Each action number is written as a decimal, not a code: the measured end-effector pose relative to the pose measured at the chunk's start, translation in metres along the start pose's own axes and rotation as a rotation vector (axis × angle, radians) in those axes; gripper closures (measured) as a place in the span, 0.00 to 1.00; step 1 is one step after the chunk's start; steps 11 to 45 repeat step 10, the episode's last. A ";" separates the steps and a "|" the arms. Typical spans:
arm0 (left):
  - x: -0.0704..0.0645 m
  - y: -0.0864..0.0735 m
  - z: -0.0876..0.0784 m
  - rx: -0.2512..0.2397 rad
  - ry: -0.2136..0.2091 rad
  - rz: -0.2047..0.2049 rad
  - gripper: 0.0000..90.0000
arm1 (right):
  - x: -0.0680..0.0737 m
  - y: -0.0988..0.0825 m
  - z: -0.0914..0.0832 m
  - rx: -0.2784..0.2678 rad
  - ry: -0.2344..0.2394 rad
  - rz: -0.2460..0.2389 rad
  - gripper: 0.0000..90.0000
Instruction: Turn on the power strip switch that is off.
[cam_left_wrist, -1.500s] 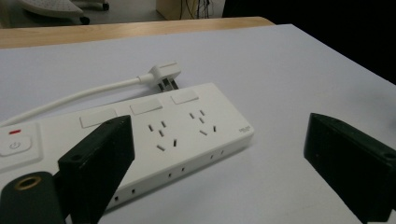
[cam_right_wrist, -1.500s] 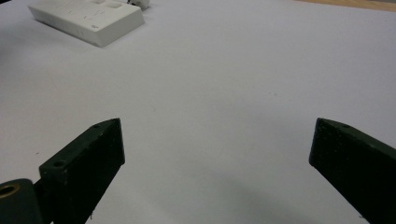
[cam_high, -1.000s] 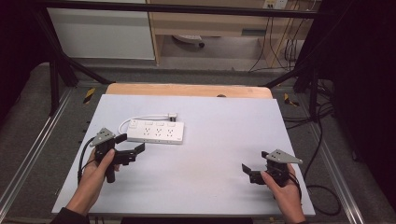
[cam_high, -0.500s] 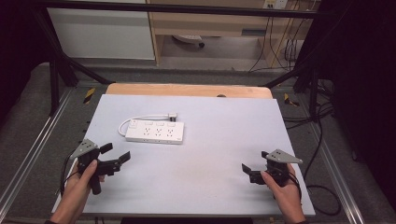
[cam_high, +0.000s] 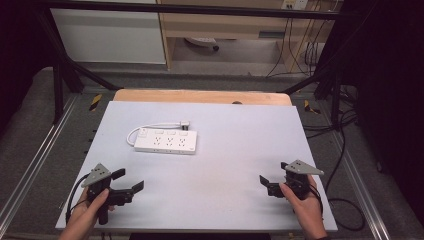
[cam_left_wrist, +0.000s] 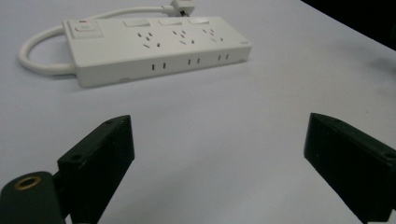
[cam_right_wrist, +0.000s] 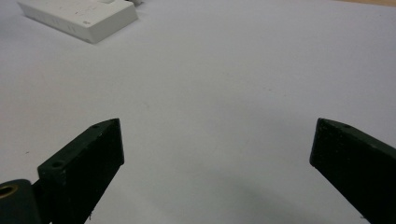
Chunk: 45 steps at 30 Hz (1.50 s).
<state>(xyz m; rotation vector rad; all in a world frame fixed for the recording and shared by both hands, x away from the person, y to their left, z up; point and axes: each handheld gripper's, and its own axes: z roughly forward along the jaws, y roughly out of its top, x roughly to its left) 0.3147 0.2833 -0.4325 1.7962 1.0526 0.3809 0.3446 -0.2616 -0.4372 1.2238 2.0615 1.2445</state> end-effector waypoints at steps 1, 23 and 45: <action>-0.002 -0.002 0.000 0.010 -0.002 0.002 0.09 | -0.001 0.000 0.000 0.003 -0.003 -0.001 0.04; 0.004 -0.014 -0.009 0.011 0.048 -0.009 0.09 | -0.007 -0.009 0.011 0.135 -0.092 0.010 0.04; 0.004 -0.014 -0.009 0.011 0.048 -0.009 0.09 | -0.007 -0.009 0.011 0.135 -0.092 0.010 0.04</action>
